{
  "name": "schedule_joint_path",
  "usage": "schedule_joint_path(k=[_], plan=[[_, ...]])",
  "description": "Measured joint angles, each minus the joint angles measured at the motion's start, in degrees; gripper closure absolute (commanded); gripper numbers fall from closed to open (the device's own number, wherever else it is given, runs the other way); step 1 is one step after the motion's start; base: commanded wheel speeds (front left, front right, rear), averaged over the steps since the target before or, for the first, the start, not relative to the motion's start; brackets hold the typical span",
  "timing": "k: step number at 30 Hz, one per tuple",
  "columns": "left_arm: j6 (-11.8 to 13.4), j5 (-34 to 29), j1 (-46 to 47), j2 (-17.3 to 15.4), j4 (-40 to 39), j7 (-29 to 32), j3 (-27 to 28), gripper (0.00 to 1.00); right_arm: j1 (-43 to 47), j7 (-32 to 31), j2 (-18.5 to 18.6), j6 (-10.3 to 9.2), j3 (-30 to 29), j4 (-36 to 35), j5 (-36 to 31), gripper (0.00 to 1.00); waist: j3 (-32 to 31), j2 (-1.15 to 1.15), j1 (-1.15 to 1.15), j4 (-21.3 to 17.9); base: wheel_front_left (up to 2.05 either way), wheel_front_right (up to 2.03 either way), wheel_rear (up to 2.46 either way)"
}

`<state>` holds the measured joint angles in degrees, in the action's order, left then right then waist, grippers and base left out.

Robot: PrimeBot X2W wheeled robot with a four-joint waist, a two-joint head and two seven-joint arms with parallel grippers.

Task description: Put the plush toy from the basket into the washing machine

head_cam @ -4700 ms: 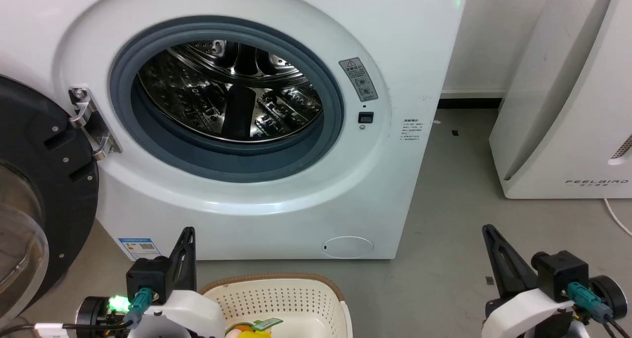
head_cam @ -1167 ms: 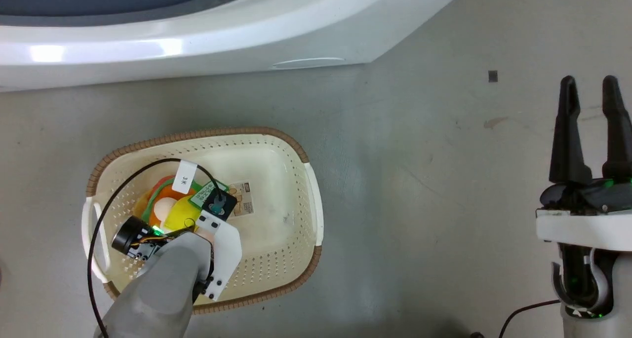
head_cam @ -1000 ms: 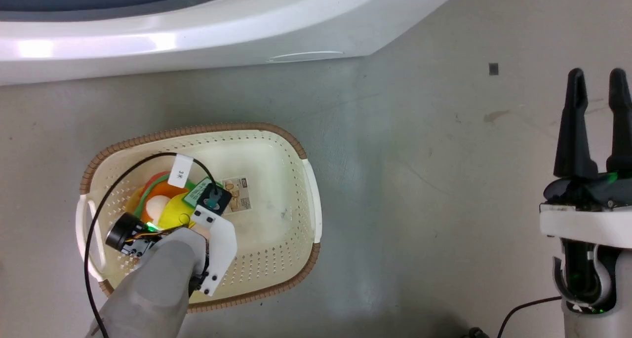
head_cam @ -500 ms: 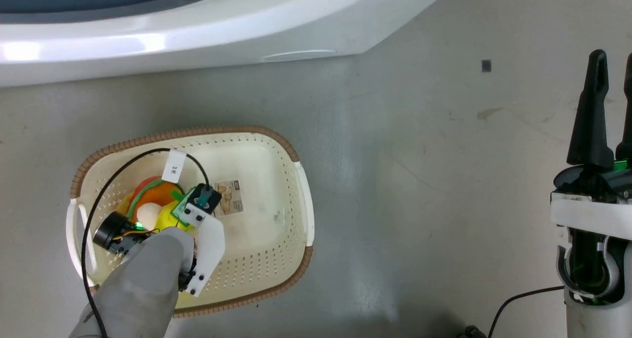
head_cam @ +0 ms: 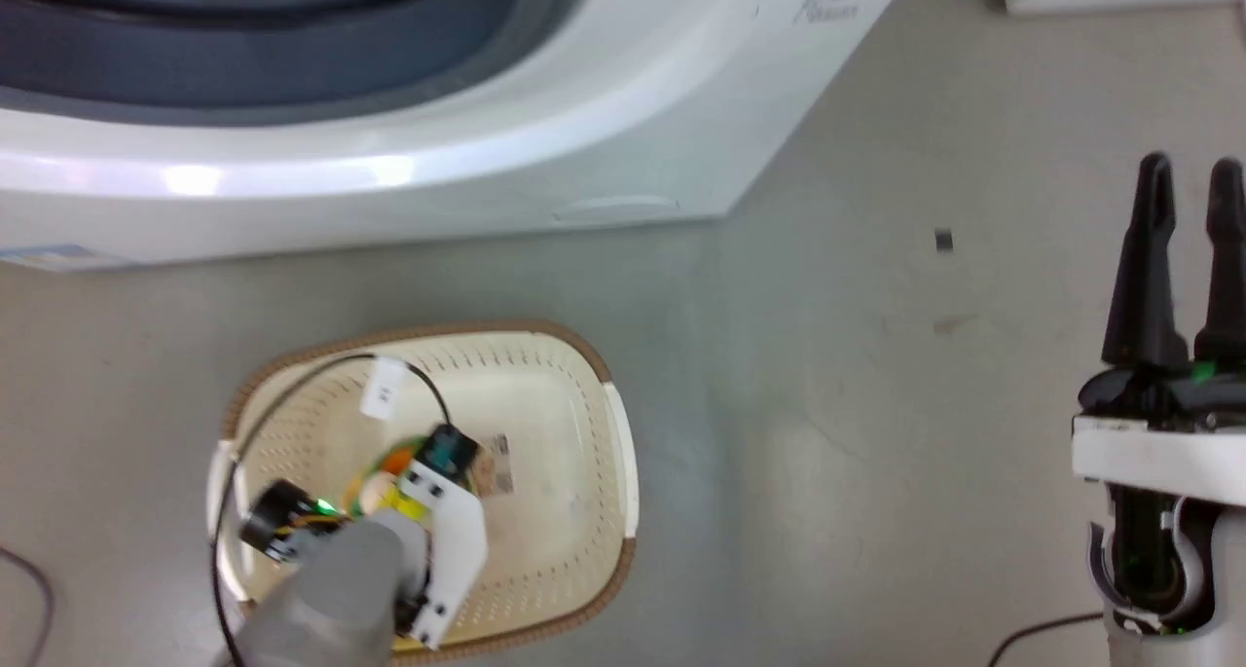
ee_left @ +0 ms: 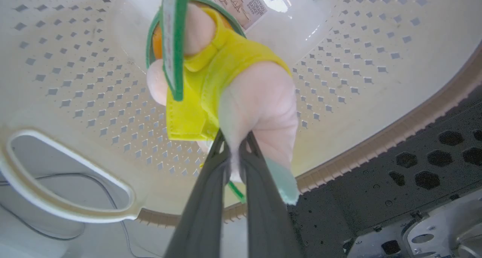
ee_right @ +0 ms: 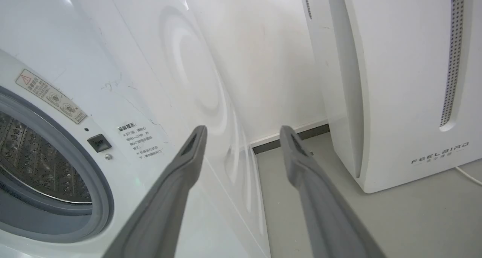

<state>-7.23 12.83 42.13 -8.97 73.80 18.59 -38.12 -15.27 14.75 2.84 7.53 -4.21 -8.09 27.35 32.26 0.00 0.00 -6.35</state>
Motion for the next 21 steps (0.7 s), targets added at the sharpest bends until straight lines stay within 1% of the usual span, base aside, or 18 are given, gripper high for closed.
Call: schedule_joint_path(k=[5,9,14,21], plan=[[-0.01,3.05,-2.84,1.58,-1.57,-1.93,-3.34,1.0,2.32,0.0,0.0,0.0,-0.37,0.49,-1.16,0.0,-5.09,0.0,0.0,1.65,0.0,0.0,0.0],[-0.01,5.38,-4.28,1.59,-3.22,-4.05,-6.33,1.0,4.19,0.0,0.0,0.0,-0.64,0.79,-1.66,0.0,-8.88,0.0,0.0,3.34,0.0,0.0,0.0],[-0.01,9.23,-6.85,1.52,-5.31,-8.45,-9.36,1.0,6.63,0.0,0.0,0.0,-0.73,1.4,-2.1,0.0,-13.53,0.0,0.0,5.43,0.0,0.0,0.0],[-0.01,14.77,-10.35,1.02,-7.04,-15.02,-11.49,1.0,10.6,0.0,0.0,0.0,-0.94,1.99,-2.34,0.0,-20.01,0.0,-0.01,7.81,0.0,0.0,0.0]])
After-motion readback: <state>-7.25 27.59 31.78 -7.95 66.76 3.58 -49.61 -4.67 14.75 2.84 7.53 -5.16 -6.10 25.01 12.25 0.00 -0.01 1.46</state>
